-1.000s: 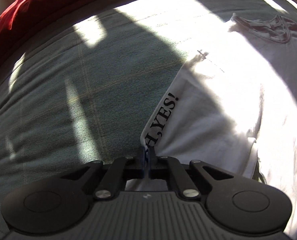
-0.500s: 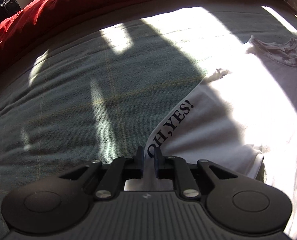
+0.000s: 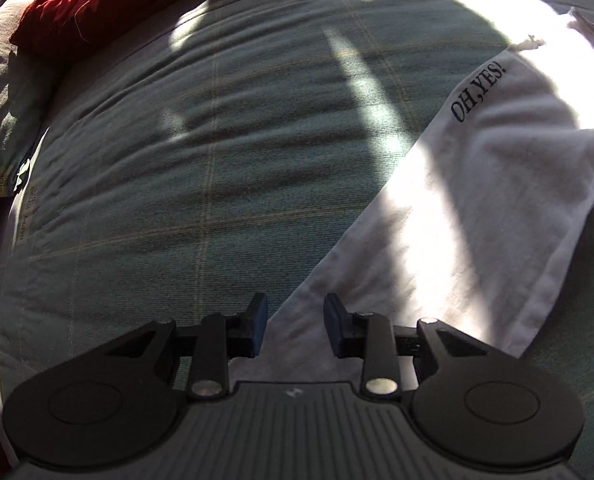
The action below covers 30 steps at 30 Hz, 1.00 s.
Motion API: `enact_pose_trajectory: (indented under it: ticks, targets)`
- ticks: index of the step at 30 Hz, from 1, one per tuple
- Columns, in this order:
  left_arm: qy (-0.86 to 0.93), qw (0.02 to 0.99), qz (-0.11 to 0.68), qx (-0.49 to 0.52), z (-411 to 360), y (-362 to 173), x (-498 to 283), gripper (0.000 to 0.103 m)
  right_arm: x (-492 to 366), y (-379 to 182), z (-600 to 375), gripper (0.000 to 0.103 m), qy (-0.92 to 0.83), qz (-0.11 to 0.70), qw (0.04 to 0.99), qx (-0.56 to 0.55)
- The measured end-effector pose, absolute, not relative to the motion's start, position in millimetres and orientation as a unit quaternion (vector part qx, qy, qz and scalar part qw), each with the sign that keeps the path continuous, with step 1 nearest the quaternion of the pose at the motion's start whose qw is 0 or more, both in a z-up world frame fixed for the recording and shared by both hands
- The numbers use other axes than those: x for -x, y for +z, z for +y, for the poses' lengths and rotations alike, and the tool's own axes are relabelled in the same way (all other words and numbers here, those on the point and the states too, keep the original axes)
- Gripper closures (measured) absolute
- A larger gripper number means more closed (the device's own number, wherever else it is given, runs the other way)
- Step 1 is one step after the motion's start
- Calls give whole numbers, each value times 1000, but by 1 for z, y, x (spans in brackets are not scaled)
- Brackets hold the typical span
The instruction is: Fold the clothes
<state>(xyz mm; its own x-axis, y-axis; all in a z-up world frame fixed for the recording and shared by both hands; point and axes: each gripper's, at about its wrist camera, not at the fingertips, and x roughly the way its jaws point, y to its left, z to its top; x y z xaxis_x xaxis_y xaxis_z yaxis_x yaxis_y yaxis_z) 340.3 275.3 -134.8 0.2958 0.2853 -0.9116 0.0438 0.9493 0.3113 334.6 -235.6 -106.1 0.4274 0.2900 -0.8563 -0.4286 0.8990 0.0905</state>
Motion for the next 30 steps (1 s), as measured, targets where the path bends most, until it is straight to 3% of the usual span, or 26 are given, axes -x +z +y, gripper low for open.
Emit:
enact_pose_trajectory:
  ticks: [2,8,10,12,14,21,28,30]
  targets:
    - [71,793,590,-134,284,-137,-337,63,-334,-106,-232,0,218,490,840,78]
    - [50,782,617,-69,307,-144,-335,63,-334,-106,-219,0,228,489,838,84]
    - [40,779,623,-60,304,-144,-336,71,-334,-106,-214,0,232,488,837,85]
    - [33,779,623,-65,297,-143,-335,99,-334,-105,-208,0,236,486,837,85]
    - [34,783,614,-89,290,-139,-332,103,-332,-104,-205,0,240,484,837,87]
    - [60,810,579,-75,309,-119,-340,102,-329,-102,-197,0,247,481,836,101]
    - [110,807,579,-49,326,-122,-326,84,-330,-100,-192,0,246,483,835,92]
    - [135,816,562,-13,338,-114,-313,69,-329,-99,-191,0,251,480,835,96]
